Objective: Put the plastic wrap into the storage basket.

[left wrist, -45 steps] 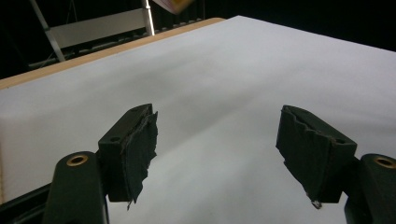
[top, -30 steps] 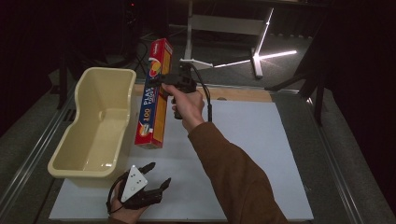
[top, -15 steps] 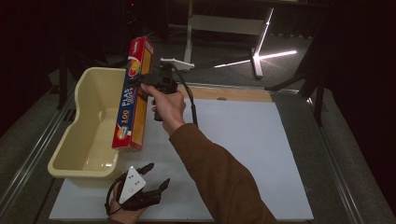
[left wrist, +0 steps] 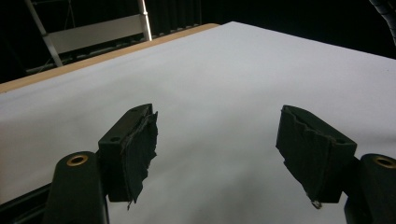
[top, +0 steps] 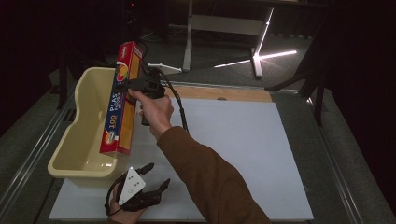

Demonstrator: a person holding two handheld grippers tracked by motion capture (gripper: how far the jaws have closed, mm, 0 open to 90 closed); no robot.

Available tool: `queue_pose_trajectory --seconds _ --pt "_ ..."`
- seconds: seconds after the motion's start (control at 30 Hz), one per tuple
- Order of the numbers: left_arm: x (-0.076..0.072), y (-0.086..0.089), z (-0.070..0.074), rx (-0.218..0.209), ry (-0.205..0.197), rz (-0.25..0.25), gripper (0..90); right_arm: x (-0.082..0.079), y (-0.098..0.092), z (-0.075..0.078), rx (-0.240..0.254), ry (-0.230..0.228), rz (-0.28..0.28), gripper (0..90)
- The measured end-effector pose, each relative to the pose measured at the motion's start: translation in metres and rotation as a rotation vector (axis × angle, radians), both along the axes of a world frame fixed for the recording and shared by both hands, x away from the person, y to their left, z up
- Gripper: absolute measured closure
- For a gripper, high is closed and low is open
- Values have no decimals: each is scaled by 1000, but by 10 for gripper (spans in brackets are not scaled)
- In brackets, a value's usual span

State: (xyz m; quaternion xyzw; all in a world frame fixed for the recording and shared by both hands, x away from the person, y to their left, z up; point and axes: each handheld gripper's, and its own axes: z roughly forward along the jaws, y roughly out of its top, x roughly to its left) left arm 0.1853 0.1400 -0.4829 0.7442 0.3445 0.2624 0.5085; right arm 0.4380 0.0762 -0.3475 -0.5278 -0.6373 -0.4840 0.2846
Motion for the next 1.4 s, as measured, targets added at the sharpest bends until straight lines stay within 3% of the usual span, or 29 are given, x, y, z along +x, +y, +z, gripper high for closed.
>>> queue_pose_trajectory --seconds 0.07,0.5,1.03,1.4 --pt "0 1 1 -7 -3 5 286 2 4 -6 7 27 -4 398" --pt "0 3 2 -20 -10 5 286 1 20 -19 14 50 -16 397" --pt "0 6 2 -30 -7 4 287 -3 39 -36 -1 85 11 396" --pt "1 9 2 -30 -8 16 293 -8 48 -40 -25 63 14 396"
